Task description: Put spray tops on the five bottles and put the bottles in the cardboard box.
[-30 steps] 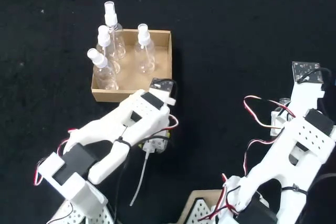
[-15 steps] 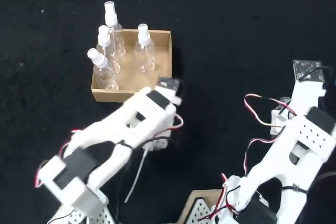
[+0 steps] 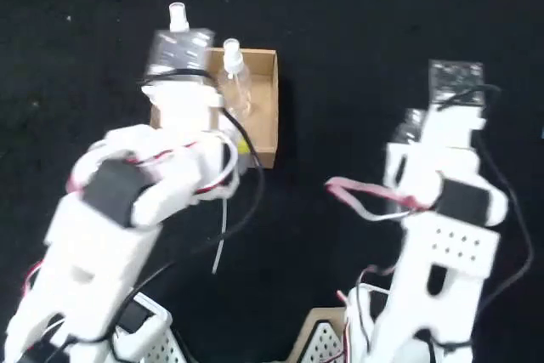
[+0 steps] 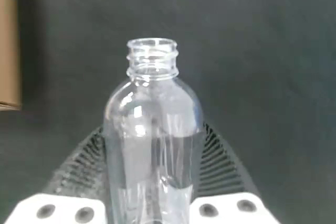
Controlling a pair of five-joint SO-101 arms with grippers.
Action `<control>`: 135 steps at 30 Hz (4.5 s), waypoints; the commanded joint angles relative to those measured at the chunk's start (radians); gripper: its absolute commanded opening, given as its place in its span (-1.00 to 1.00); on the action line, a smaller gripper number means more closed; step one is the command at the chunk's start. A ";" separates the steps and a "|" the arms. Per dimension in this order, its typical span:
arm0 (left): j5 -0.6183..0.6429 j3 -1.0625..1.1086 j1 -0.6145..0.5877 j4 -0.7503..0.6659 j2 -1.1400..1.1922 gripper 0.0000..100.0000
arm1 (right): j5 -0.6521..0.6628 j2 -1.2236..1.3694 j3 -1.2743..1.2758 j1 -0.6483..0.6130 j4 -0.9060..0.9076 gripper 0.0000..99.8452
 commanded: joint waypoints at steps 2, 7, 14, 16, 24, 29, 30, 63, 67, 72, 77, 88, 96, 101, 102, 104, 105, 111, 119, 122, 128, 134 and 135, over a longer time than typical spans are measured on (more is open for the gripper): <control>-0.005 -0.162 -0.054 -0.195 -0.126 -0.94 | -0.106 -0.079 0.027 -0.354 -0.170 -0.98; -0.005 -0.163 -0.045 -0.433 -0.158 -0.94 | -0.187 -0.124 0.186 -0.540 -0.382 -0.98; -0.005 -0.148 0.033 -0.629 -0.141 -0.94 | -0.198 -0.337 0.473 -0.578 -0.635 -0.98; -0.006 -0.107 0.074 -0.701 -0.133 -0.94 | -0.198 -0.415 0.536 -0.578 -0.687 -0.98; -0.086 0.002 0.119 -0.896 -0.086 -0.94 | -0.192 -0.625 0.659 -0.578 -0.709 -0.98; -0.106 -0.004 0.110 -0.977 -0.021 -0.94 | -0.192 -0.674 0.664 -0.578 -0.678 -0.98; -0.107 -0.004 0.110 -0.988 -0.014 -0.94 | -0.192 -0.679 0.665 -0.578 -0.678 -0.98; -0.098 0.159 0.084 -1.056 0.009 -0.94 | -0.192 -0.684 0.665 -0.577 -0.677 -0.98; -0.106 0.156 0.147 -0.867 -0.046 -0.92 | -0.192 -0.684 0.665 -0.577 -0.677 -0.98; -0.098 0.160 0.119 -0.727 -0.078 -0.46 | -0.192 -0.684 0.665 -0.577 -0.677 -0.98; -0.098 0.065 0.059 -0.589 -0.100 -0.38 | -0.195 -0.684 0.665 -0.577 -0.677 -0.98; -0.107 -0.024 -0.435 -0.361 -0.269 -0.71 | -0.198 -0.685 0.656 -0.522 -0.689 -0.98; -0.103 0.550 -0.811 -0.683 -0.315 -0.72 | -0.199 -0.673 0.562 -0.207 -0.793 -0.98; -0.098 0.918 -0.812 -1.008 -0.331 -0.72 | -0.189 -0.590 0.559 -0.043 -0.964 -0.98; -0.098 0.980 -0.811 -1.066 -0.334 -0.72 | -0.178 -0.542 0.553 -0.017 -0.997 -0.98; -0.098 1.086 -0.811 -1.180 -0.344 -0.72 | -0.141 -0.429 0.542 0.028 -1.065 -0.98; -0.098 1.136 -0.812 -1.237 -0.347 -0.72 | -0.132 -0.364 0.536 0.051 -1.111 -0.98; -0.098 1.334 -0.816 -1.459 -0.350 -0.72 | -0.118 0.008 0.532 0.175 -1.442 -0.98; -0.098 1.403 -0.812 -1.508 -0.348 -0.72 | -0.120 0.441 0.535 0.290 -1.904 -0.98; -0.098 1.405 -0.812 -1.508 -0.344 -0.72 | -0.120 0.590 0.529 0.333 -2.094 -0.98; -0.098 1.405 -0.812 -1.508 -0.341 -0.72 | -0.120 0.874 0.506 0.374 -2.453 -0.97; -0.098 1.405 -0.812 -1.508 -0.341 -0.72 | -0.118 1.148 0.392 0.376 -2.670 -0.97; -0.098 1.405 -0.812 -1.508 -0.341 -0.72 | -0.118 1.196 0.372 0.376 -2.705 -0.97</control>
